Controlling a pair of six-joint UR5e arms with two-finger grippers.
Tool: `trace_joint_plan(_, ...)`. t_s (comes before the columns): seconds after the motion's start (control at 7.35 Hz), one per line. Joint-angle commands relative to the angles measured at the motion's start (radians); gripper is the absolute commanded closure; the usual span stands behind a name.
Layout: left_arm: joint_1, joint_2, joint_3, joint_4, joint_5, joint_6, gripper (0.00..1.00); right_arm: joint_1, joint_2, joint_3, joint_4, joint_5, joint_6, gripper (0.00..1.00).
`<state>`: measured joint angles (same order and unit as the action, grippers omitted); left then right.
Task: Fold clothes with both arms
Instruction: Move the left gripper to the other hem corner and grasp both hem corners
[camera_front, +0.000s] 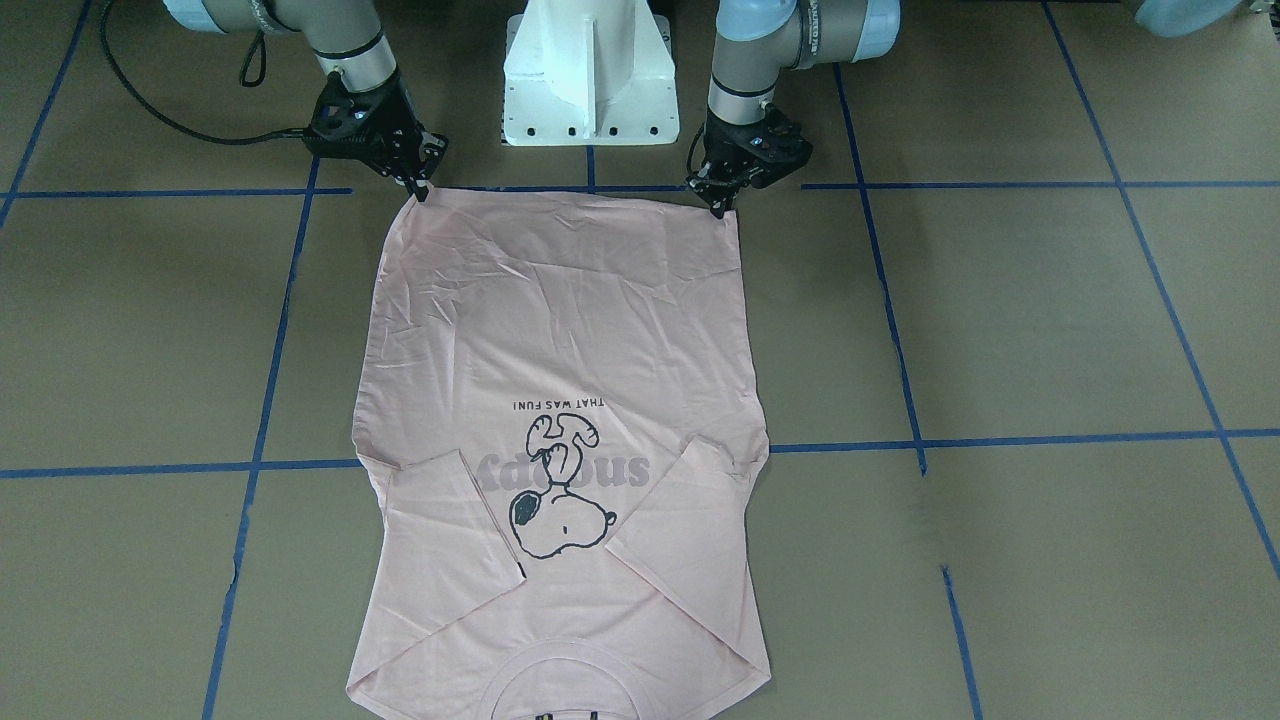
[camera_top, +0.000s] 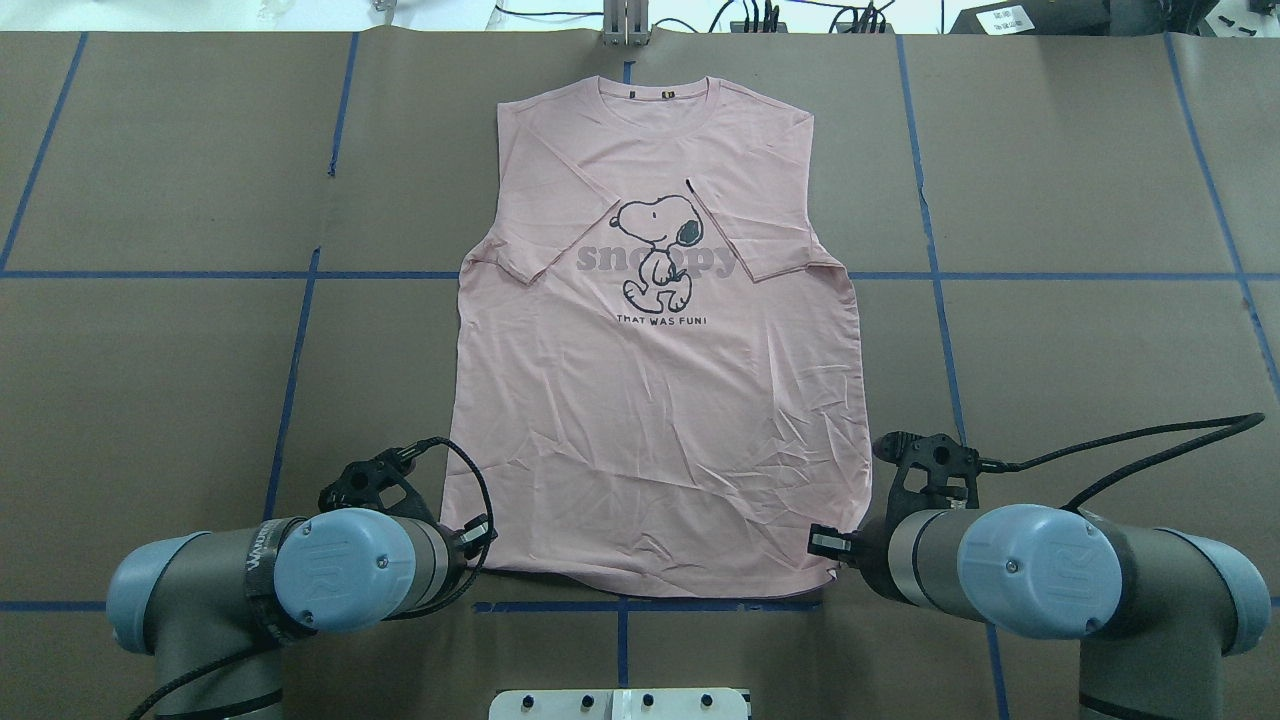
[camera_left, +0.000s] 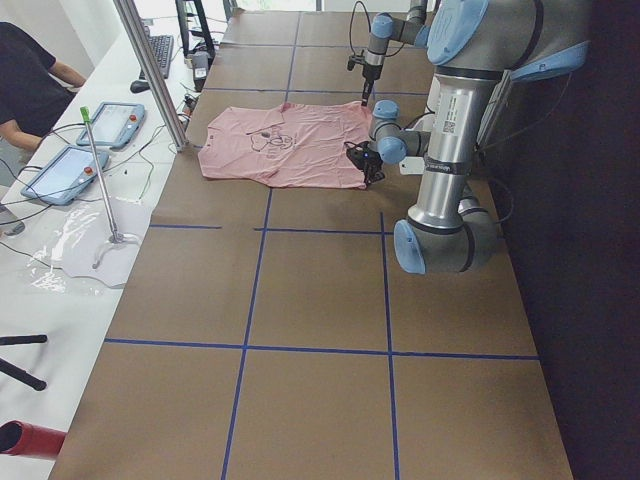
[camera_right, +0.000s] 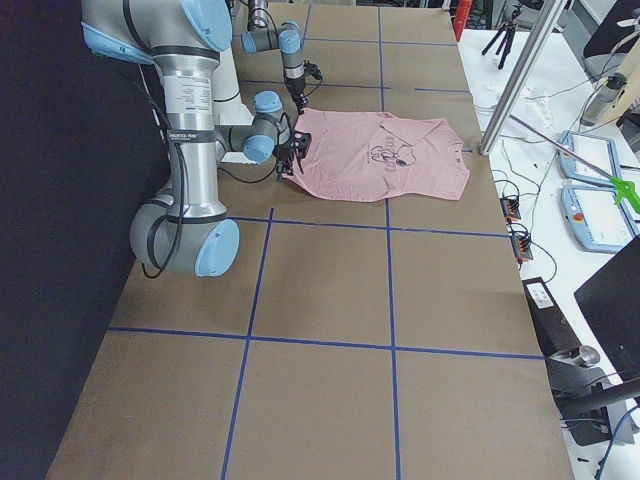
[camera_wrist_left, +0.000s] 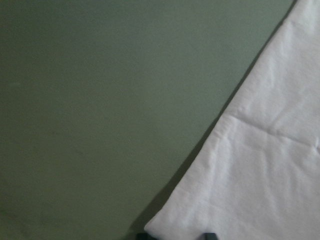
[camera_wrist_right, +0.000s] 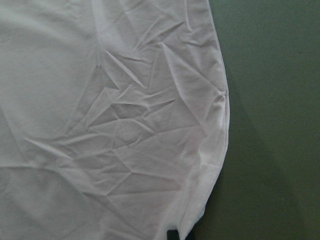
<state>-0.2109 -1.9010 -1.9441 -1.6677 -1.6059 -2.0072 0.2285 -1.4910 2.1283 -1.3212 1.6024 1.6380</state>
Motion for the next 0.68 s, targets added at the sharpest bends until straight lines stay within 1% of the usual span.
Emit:
trace_joint_plan(0.0,-0.002,-0.001,-0.010,0.002,-0.002,0.004,1.00,0.002,-0.002,0.002,-0.001,0.001,-0.004,1.00)
trace_joint_plan(0.14,-0.007,-0.001,-0.027,0.009,-0.003,0.008,1.00,0.005,-0.002,0.004,0.000,0.005,-0.006,1.00)
trace_joint_plan(0.41,-0.004,0.007,-0.080,0.095,-0.006,0.027,1.00,0.050,-0.021,0.051,0.000,0.088,-0.007,1.00)
trace_joint_plan(0.54,0.002,0.007,-0.116,0.135,-0.006,0.045,1.00,0.055,-0.049,0.086,-0.001,0.117,-0.007,1.00)
